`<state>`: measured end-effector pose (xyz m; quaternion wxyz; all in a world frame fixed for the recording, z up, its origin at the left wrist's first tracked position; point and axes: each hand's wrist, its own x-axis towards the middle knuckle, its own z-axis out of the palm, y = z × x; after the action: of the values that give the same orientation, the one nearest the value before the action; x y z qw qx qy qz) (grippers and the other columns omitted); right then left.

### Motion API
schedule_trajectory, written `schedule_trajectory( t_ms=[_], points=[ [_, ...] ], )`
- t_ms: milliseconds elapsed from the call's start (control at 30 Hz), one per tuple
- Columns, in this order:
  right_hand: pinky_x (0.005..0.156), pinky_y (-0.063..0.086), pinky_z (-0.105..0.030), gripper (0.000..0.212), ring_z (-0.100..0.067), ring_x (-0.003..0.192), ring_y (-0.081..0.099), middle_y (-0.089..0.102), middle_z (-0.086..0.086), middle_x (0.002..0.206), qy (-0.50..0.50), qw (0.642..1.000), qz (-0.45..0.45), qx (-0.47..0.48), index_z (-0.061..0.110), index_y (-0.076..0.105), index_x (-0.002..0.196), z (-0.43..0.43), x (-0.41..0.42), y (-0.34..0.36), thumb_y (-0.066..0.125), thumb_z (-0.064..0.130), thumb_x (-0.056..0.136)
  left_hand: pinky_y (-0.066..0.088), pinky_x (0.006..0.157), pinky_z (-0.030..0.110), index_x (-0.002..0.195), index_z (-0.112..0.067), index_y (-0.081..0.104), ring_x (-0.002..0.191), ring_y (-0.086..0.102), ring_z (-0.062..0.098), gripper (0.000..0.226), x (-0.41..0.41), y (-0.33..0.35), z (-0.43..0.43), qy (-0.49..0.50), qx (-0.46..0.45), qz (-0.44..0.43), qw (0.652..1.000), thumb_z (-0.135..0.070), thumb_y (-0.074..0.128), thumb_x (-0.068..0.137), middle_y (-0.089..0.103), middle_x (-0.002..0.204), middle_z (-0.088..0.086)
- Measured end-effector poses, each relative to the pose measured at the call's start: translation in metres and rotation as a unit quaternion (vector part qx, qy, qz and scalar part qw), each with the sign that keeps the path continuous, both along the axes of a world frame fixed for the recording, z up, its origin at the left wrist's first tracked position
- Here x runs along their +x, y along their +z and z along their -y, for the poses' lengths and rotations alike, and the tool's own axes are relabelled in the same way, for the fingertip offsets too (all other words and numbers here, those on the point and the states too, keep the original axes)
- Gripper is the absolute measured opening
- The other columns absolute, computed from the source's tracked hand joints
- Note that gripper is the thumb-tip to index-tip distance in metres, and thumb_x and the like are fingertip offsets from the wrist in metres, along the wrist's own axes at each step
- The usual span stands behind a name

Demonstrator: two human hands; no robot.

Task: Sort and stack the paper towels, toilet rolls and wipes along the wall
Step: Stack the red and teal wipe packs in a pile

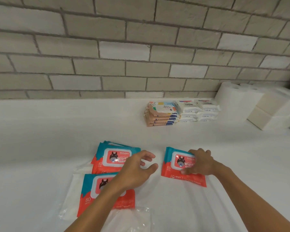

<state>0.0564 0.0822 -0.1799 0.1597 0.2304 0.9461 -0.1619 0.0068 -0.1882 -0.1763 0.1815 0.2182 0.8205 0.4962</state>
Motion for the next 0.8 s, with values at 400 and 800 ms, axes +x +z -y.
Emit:
schedule_trajectory(
  t_ms=[400,800],
  points=[
    [0.062,0.041,0.000,0.049,-0.002,0.087,0.053,0.047,-0.001,0.110,-0.072,0.957,-0.255,-0.116,0.030,0.059,0.103,0.045,0.041,-0.003,0.089,0.019,0.066,0.054,0.096,0.032,0.130,-0.044,0.049,0.113,0.056,0.009,0.050,0.003,-0.004,0.022,0.021,0.038,-0.007,0.999,-0.042,0.071,0.085,0.054,0.125,-0.021],
    [0.065,0.055,-0.016,0.045,-0.003,0.098,0.064,0.059,0.010,0.115,0.013,0.883,-0.285,-0.373,0.031,0.054,0.119,0.148,0.016,0.042,0.075,0.014,0.083,0.058,0.090,0.042,0.116,-0.037,0.065,0.095,0.073,0.012,0.040,-0.005,0.039,0.071,-0.001,0.139,0.113,0.984,-0.048,0.073,0.078,0.075,0.105,-0.013]
  ],
)
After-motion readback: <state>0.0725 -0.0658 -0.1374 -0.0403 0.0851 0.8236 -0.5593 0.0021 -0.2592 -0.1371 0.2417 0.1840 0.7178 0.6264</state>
